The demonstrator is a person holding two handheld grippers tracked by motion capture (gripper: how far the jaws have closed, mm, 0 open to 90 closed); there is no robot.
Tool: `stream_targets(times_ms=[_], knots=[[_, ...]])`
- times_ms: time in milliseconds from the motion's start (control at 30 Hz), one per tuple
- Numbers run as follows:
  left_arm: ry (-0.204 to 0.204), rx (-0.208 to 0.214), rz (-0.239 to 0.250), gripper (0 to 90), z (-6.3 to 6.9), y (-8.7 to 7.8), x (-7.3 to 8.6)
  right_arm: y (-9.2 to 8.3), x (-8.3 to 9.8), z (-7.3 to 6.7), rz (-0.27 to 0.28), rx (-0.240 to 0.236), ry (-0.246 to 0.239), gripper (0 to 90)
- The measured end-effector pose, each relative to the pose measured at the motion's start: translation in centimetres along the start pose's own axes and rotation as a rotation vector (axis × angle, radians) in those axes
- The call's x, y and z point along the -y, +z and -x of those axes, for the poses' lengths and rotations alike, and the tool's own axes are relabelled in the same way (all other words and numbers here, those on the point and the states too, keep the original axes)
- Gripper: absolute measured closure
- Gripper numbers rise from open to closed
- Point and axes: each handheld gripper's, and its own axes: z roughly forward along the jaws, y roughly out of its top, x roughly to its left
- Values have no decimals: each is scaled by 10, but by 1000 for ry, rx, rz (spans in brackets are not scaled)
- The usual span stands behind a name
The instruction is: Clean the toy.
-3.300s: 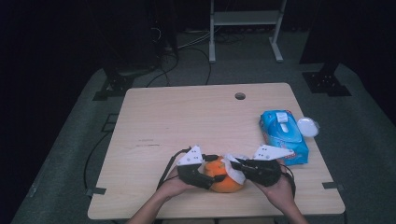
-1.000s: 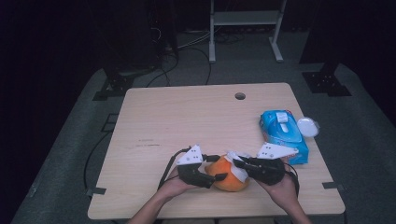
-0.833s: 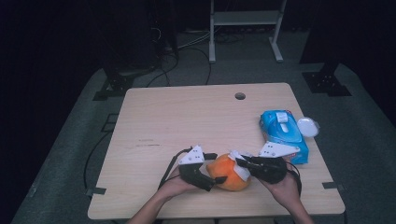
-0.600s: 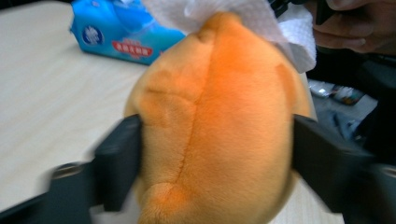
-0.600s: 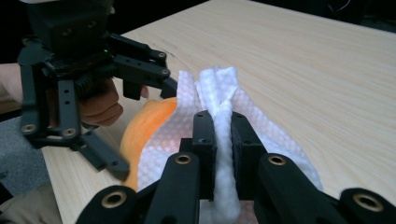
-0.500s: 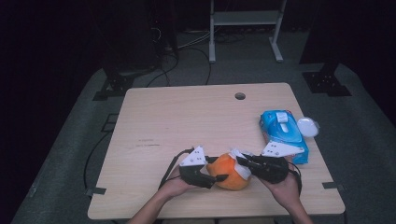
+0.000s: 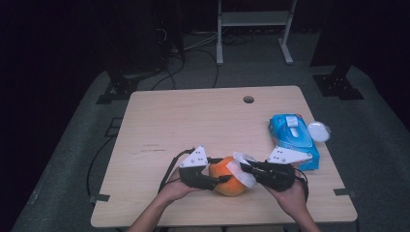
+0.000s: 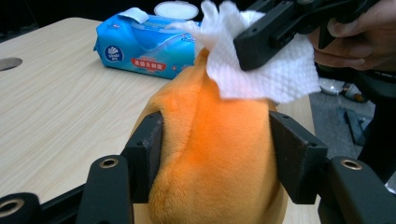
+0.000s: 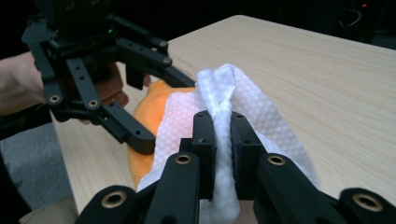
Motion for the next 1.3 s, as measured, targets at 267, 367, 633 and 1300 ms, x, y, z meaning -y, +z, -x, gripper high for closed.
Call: stream_targets(times_ms=[267, 367, 633, 1300], knots=[[-33, 8, 21, 235, -3, 5, 5, 4, 2, -2, -30, 46, -38, 819], [-67, 26, 26, 191, -8, 6, 11, 3, 6, 8, -42, 58, -3, 818], [-31, 34, 18, 331, -2, 12, 16, 5, 3, -2, -29, 30, -34, 813], [25, 82, 16, 348, 6, 18, 19, 1, 2, 1, -44, 78, -67, 815]])
